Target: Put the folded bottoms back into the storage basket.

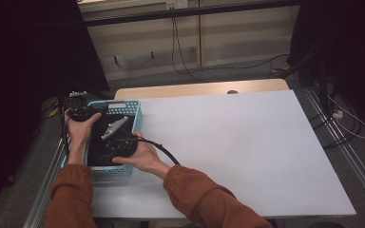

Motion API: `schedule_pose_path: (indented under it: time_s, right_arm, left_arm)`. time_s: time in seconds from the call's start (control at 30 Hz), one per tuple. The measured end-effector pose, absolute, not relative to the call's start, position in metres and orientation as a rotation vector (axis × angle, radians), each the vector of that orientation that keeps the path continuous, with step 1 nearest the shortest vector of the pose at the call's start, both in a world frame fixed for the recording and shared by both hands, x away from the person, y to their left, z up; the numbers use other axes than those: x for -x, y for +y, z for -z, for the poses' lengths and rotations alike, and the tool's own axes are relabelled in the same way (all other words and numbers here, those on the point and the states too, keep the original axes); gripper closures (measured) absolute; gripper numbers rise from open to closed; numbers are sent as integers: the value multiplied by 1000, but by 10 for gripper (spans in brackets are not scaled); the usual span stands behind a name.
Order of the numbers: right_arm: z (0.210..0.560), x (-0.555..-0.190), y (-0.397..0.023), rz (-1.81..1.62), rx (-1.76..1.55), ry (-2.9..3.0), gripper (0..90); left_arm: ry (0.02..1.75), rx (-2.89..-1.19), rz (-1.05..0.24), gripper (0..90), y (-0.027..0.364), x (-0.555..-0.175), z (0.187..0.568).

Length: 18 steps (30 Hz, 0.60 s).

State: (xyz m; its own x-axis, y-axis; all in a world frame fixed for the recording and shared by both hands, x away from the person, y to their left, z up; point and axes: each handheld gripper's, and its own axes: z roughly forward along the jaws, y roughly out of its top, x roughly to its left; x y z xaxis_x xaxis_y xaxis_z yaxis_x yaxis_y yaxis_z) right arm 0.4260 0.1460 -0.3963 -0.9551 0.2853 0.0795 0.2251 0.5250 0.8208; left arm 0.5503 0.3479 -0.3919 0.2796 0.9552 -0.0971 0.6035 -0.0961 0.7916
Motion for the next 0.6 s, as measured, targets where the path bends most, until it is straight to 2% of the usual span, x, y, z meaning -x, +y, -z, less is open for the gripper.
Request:
schedule_pose_path:
  time_s: [0.27,0.6]
  right_arm:
    - [390,-428,133,-1442,-483,2652,407]
    - [386,-432,111,-1457,-544,2599,310]
  left_arm:
    - [1387,-1770,-595,72,345,-543,386]
    - [1315,-1752,-598,53,344,-520,364]
